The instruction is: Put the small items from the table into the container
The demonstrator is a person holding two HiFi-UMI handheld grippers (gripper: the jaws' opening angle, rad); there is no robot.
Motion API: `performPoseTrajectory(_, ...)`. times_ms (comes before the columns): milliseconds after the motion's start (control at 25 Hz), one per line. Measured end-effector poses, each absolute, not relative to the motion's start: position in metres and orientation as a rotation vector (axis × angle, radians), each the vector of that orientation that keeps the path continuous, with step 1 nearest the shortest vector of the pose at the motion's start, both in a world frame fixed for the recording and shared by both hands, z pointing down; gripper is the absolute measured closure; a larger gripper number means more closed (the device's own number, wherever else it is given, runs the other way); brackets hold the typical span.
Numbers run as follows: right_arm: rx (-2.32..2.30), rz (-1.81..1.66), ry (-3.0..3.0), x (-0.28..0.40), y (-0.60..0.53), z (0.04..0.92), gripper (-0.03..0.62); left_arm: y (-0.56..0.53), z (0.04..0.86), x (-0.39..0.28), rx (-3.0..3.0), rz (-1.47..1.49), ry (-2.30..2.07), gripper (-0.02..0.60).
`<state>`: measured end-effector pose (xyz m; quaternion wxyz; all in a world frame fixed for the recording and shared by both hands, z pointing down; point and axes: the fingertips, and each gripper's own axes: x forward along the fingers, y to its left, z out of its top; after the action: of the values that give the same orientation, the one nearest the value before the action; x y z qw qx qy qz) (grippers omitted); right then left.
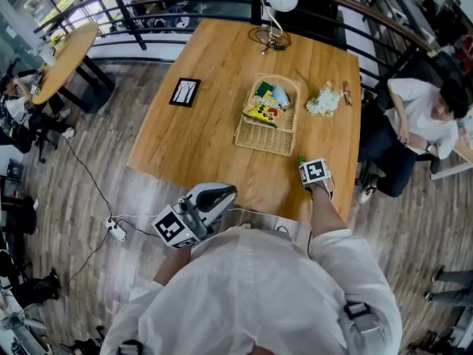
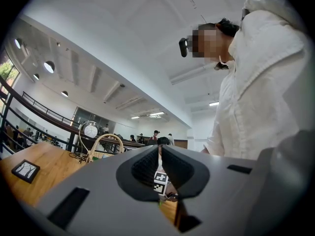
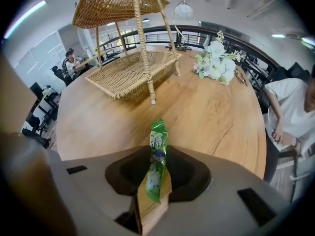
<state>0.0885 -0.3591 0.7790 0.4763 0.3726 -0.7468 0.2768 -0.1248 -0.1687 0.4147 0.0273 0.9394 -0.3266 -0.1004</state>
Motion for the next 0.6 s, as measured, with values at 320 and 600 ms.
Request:
performPoseTrajectory(320, 0.897, 0.622, -1.813, 0.088, -0.355, 0.777, 0.563, -0.170, 0.414, -0.123, 2.908, -0.316, -0.999, 0.572)
performPoseTrajectory(600, 1.026, 0.539, -1.995, 0.075, -0.381, 0.715, 0.567, -0.172, 0.414, -0.120, 2.918, -0.334, -0.984, 0.572)
